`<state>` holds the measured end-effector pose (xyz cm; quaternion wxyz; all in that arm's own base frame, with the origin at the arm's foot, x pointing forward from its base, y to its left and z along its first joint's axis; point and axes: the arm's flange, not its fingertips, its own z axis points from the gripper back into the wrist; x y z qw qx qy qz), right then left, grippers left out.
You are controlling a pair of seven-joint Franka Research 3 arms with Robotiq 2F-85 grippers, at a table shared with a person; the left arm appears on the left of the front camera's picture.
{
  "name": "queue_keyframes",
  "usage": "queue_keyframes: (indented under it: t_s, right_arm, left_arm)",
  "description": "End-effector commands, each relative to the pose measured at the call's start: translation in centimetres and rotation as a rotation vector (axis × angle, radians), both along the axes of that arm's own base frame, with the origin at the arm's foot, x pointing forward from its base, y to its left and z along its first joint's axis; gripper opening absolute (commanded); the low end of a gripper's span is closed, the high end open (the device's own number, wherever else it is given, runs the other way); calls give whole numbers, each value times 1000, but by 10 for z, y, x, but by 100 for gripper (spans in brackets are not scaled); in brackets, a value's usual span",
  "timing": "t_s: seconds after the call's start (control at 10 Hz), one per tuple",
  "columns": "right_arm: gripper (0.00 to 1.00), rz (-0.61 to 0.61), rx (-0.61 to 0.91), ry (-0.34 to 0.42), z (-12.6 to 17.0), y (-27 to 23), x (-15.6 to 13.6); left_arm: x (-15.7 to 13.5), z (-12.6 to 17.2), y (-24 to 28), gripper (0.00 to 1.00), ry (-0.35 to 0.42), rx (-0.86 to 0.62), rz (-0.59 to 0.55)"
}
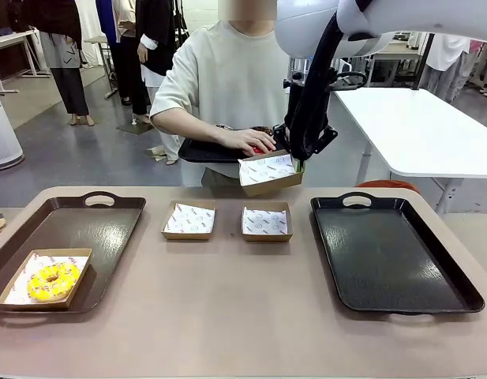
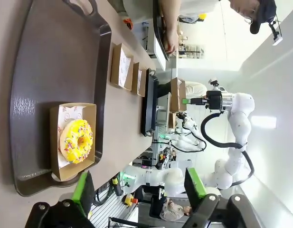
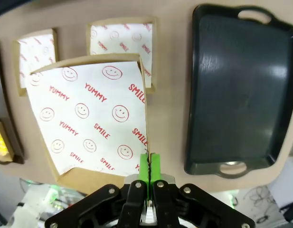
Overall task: Individually package the donuts and arrange them on the tray.
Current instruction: Place the picked Paper togo box on the Handle tray while simultaneously picking up another Paper togo box from the table with the other hand.
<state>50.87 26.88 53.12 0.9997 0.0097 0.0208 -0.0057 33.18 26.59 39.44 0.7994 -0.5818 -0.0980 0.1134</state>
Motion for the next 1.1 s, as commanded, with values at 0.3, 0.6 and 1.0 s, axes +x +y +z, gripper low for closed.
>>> queue_keyframes:
  t_s: [0.3, 0.6, 1.0]
  right_arm:
    - [0, 0, 0, 0, 0, 0, 0]
    - [0, 0, 0, 0, 0, 0, 0]
    - [0, 0, 0, 0, 0, 0, 0]
  left_arm:
    - [1, 0, -2, 100, 1, -7, -8]
    - [1, 0, -2, 100, 1, -7, -8]
    - [1, 0, -2, 100, 1, -7, -8]
